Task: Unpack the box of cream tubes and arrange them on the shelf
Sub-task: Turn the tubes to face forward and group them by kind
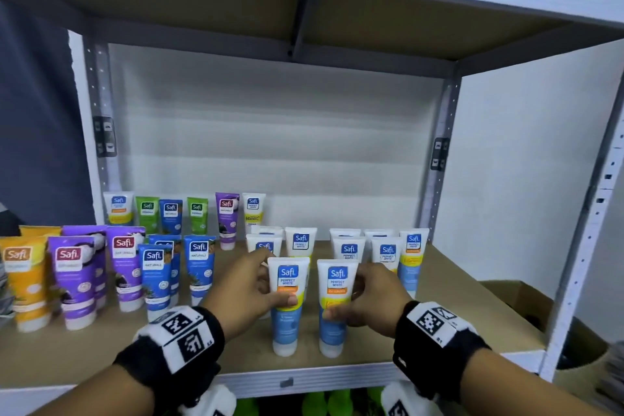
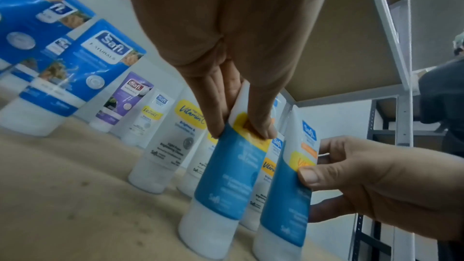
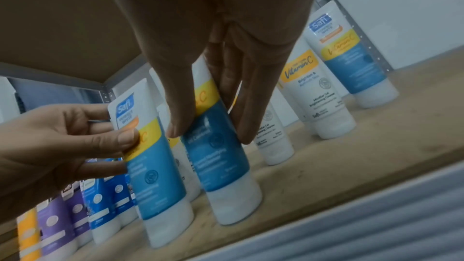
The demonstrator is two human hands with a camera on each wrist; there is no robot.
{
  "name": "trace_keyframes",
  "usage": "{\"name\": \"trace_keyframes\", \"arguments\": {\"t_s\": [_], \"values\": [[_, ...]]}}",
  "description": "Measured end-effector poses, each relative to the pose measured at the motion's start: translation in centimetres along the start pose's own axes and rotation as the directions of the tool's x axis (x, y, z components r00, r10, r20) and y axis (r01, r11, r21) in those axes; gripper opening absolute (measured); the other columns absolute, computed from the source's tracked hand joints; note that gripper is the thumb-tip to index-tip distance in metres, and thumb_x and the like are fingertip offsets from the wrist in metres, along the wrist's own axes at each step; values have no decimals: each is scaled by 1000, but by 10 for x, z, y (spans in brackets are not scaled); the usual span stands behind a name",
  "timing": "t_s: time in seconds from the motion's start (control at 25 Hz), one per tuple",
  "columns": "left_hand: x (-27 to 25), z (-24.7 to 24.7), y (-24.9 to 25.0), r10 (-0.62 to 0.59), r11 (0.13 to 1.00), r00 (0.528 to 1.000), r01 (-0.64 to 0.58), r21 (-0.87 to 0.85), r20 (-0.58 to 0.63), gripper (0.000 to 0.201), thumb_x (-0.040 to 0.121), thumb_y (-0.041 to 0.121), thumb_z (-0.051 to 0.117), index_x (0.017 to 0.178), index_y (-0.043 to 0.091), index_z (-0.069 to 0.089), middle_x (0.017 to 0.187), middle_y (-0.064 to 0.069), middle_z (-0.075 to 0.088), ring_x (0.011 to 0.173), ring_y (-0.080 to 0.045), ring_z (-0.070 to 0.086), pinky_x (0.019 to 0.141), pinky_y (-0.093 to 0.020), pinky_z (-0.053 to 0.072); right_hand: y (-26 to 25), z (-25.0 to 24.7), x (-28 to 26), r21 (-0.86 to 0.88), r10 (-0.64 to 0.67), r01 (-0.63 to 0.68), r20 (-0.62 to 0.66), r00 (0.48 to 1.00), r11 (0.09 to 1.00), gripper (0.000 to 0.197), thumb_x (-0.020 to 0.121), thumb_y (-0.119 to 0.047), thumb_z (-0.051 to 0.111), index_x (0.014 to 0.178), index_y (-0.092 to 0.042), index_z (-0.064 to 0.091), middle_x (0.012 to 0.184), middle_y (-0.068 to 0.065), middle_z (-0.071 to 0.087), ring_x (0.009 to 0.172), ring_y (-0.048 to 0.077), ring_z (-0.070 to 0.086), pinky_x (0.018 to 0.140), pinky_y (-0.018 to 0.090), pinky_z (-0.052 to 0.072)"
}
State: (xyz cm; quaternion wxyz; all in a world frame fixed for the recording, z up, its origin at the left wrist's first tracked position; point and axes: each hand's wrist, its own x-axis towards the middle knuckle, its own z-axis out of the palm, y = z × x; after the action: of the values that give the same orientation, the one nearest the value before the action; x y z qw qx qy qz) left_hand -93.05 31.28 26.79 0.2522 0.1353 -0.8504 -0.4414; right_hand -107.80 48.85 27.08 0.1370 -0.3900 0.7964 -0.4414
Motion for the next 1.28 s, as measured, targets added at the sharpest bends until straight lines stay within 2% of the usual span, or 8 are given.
{"name": "trace_keyframes", "arguments": {"t_s": [0.16, 0.36, 0.64, 0.76, 0.96, 1.08, 1.16, 1.28], "values": [[2, 6, -9, -24, 999, 999, 23, -38, -36, 47, 64, 19, 88, 102, 20, 61, 94, 6, 75, 86, -8, 72, 79, -37, 59, 6, 0, 2, -2, -42, 42, 25, 999, 999, 34, 60, -16, 91, 83, -24, 67, 78, -4, 73, 73, 11, 70, 59, 27, 58], [11, 25, -8, -9, 997, 1000, 8, -76, -7, 48, 63, 23, 88, 103, 25, 60, 97, 8, 75, 90, -7, 71, 87, -37, 57, 14, -12, 3, -50, -40, 40, 10, 999, 998, 34, 61, -12, 90, 86, -19, 68, 78, -3, 73, 70, 11, 69, 59, 27, 58], [29, 71, 9, 41, 997, 999, -43, -61, -36, 40, 62, 15, 89, 91, 16, 61, 86, 4, 76, 79, -5, 72, 78, -34, 59, 42, -53, 1, -27, 49, -50, -56, 997, 998, 32, 63, -4, 86, 86, -16, 67, 77, 1, 72, 70, 16, 69, 61, 31, 57], [39, 91, 16, 67, 996, 998, -67, -62, -7, 45, 60, 21, 89, 97, 19, 63, 88, 5, 75, 81, -7, 71, 79, -36, 58, 52, -69, 0, -22, 93, -95, -73, 993, 995, 33, 65, -2, 85, 89, -14, 65, 75, 0, 71, 63, 11, 66, 58, 26, 54], [50, 117, 33, 90, 995, 995, -89, -39, 29, 42, 65, 15, 88, 96, 17, 60, 81, 10, 71, 72, 6, 67, 66, -12, 52, 62, -97, -7, -37, 174, -180, -118, 978, 983, 29, 67, 0, 83, 87, -13, 65, 74, 1, 69, 60, 10, 64, 55, 27, 56], [54, 125, 36, 86, 996, 996, -85, -27, 36, 41, 64, 18, 88, 93, 14, 59, 84, 8, 72, 75, 2, 68, 73, -22, 57, 70, -112, -7, -42, 226, -235, -161, 961, 971, 33, 65, -3, 85, 84, -19, 63, 74, -1, 69, 66, 12, 67, 59, 30, 59], [57, 129, 33, 74, 997, 997, -73, -24, 31, 41, 63, 22, 89, 90, 17, 58, 85, 8, 73, 76, -1, 69, 77, -30, 58, 79, -121, -3, -25, 279, -289, -202, 939, 957, 39, 61, -5, 87, 92, -15, 65, 83, 5, 72, 77, 20, 70, 64, 38, 61], [60, 133, 30, 70, 997, 997, -70, -11, 26, 43, 61, 28, 89, 88, 20, 57, 85, 9, 73, 77, 0, 70, 77, -32, 59, 92, -135, 8, 0, 350, -362, -256, 901, 932, 42, 60, -2, 87, 95, -9, 65, 87, 11, 72, 82, 27, 70, 67, 45, 61]]}}
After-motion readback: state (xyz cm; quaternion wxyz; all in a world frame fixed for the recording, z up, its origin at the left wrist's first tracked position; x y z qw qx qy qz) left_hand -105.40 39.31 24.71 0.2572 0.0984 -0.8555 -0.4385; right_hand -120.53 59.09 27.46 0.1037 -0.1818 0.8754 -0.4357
